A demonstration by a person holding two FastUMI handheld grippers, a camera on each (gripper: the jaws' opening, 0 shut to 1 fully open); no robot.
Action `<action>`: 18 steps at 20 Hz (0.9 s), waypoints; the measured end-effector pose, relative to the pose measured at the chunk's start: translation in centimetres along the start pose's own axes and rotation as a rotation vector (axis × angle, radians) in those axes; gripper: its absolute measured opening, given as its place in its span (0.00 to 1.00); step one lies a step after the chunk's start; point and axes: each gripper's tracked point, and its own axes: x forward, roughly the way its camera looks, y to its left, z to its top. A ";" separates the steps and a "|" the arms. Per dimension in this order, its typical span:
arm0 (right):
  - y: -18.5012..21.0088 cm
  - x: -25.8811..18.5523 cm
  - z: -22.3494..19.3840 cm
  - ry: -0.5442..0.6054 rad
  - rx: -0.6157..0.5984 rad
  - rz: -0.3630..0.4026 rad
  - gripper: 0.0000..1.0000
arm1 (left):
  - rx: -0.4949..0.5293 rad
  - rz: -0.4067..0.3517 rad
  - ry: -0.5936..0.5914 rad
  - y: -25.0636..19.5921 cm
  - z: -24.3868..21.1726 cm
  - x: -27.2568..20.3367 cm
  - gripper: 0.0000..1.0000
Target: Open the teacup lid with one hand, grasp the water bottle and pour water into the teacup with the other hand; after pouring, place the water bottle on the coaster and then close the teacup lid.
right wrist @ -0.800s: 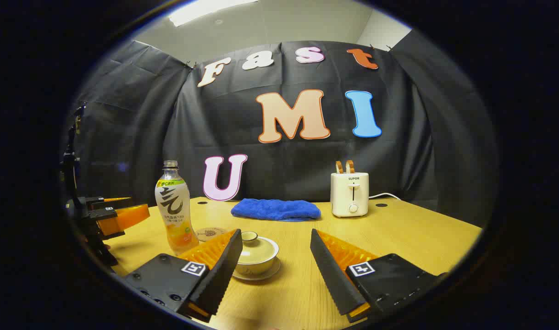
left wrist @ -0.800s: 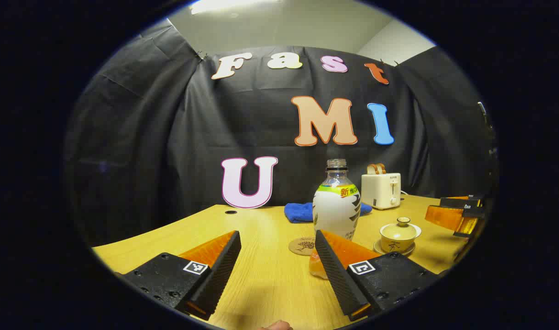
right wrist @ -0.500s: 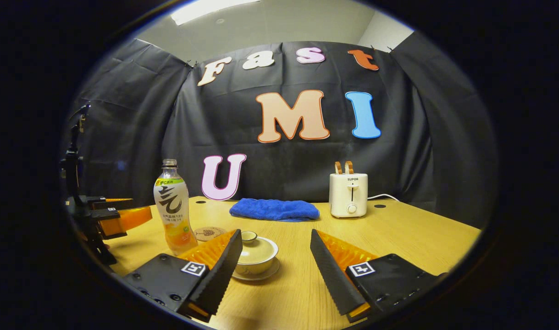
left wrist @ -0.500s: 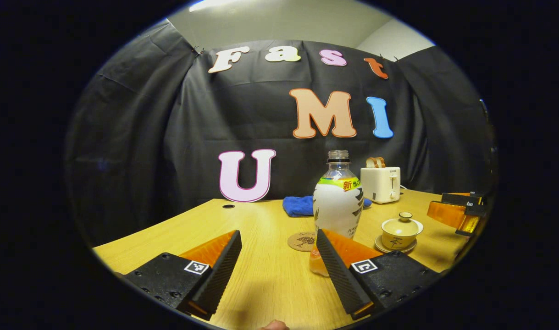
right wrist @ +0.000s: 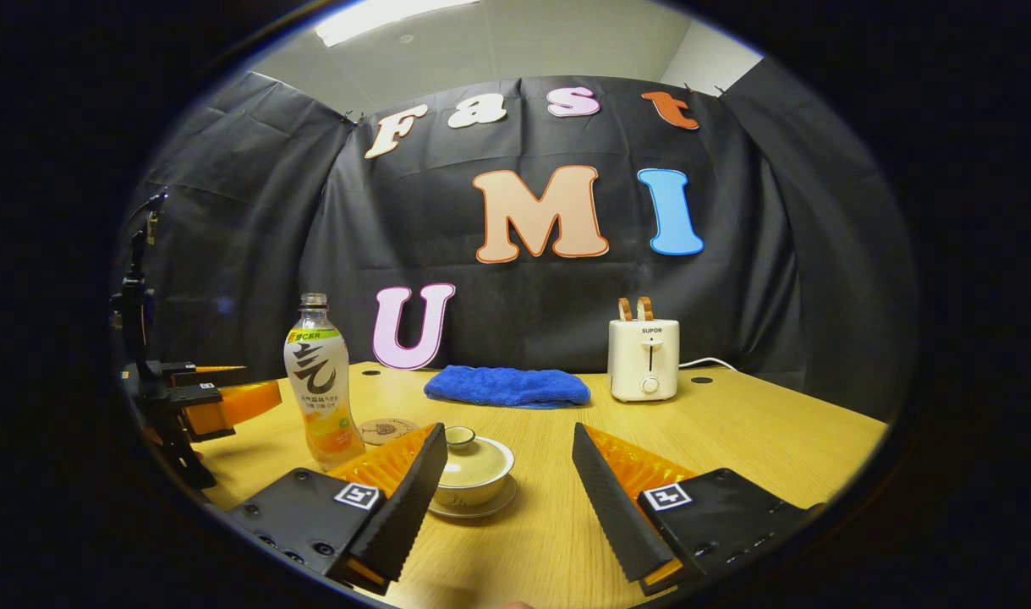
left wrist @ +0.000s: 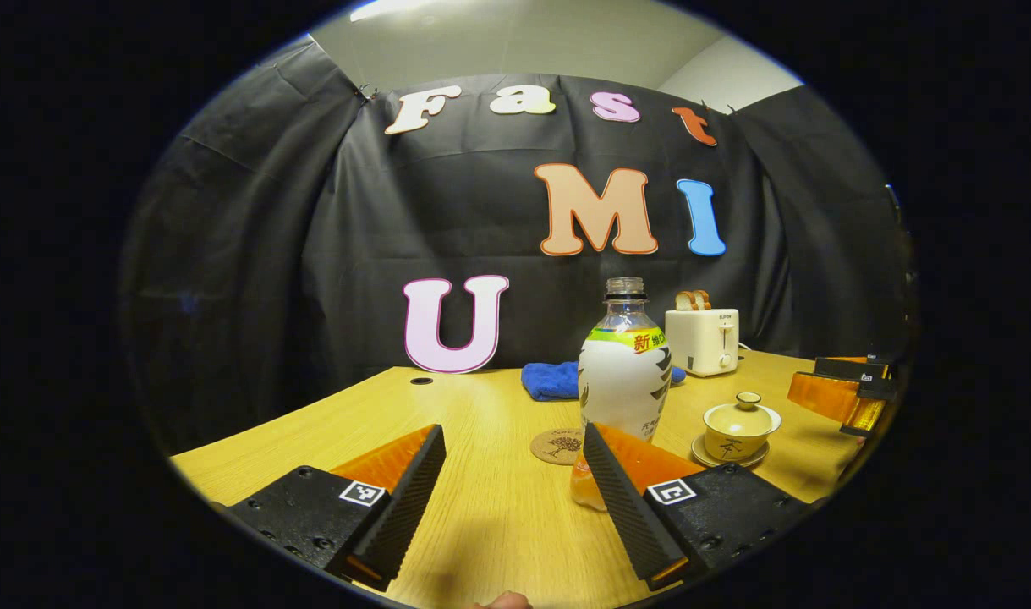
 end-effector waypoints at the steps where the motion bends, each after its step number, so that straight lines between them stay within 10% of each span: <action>1: 0.0 0.0 0.0 0.000 0.000 -0.004 0.94 | 0.000 0.002 0.000 0.1 0.0 0.0 0.96; 18: 1.1 0.8 -0.3 0.025 0.016 0.029 0.94 | -0.002 0.014 0.002 0.3 -0.1 0.2 0.96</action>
